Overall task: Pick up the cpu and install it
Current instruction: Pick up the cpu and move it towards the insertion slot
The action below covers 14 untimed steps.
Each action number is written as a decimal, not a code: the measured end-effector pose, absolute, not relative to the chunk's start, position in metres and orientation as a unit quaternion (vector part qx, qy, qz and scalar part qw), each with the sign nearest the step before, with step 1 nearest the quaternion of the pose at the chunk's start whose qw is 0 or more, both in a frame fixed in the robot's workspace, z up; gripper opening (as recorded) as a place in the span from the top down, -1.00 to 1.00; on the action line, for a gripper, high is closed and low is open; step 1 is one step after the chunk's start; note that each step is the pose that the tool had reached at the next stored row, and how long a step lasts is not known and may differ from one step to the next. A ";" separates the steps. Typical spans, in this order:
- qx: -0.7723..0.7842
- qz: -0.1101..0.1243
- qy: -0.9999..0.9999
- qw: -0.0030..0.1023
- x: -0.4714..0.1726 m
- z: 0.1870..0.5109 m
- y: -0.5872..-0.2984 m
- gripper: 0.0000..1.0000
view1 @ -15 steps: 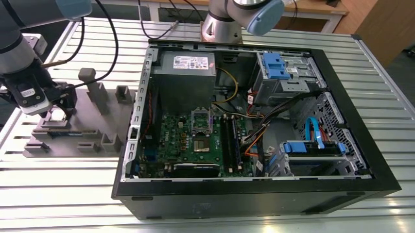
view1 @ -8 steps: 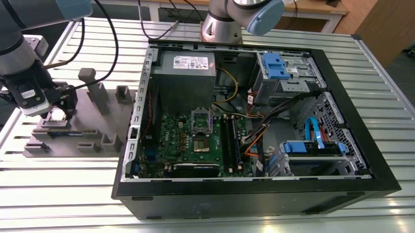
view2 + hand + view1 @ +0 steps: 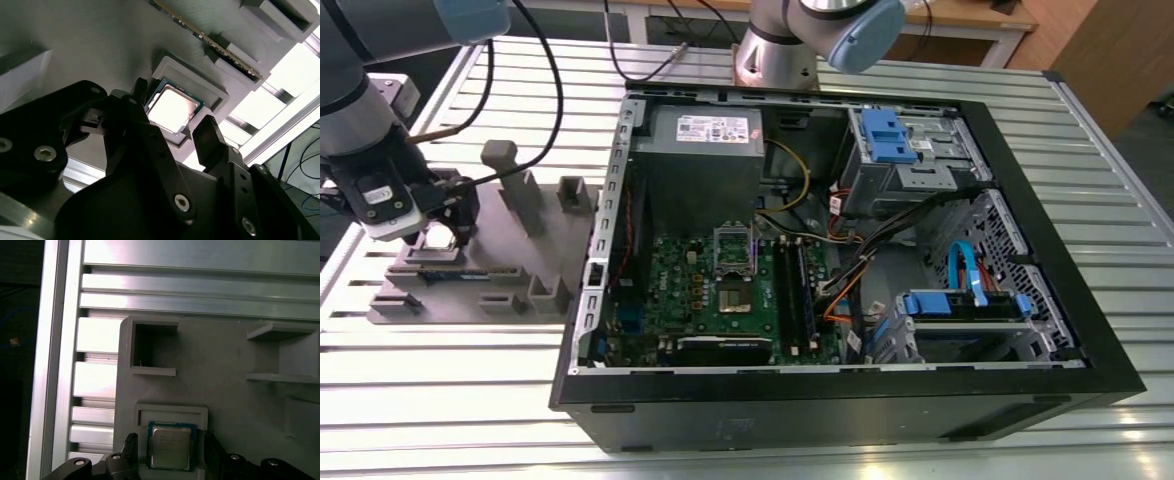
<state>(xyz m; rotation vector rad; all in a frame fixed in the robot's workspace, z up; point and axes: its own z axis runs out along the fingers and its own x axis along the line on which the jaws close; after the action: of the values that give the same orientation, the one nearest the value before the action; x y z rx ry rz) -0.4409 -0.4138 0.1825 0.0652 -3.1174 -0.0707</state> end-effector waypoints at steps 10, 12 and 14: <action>0.021 -0.023 -0.999 0.009 -0.442 0.181 -0.414 -0.28; 0.021 -0.023 -0.999 0.009 -0.443 0.181 -0.414 -0.28; 0.021 -0.023 -0.999 0.008 -0.443 0.181 -0.414 -0.28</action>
<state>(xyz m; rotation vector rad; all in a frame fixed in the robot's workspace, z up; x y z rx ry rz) -0.4428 -0.4138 0.1805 0.0656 -3.1238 -0.0706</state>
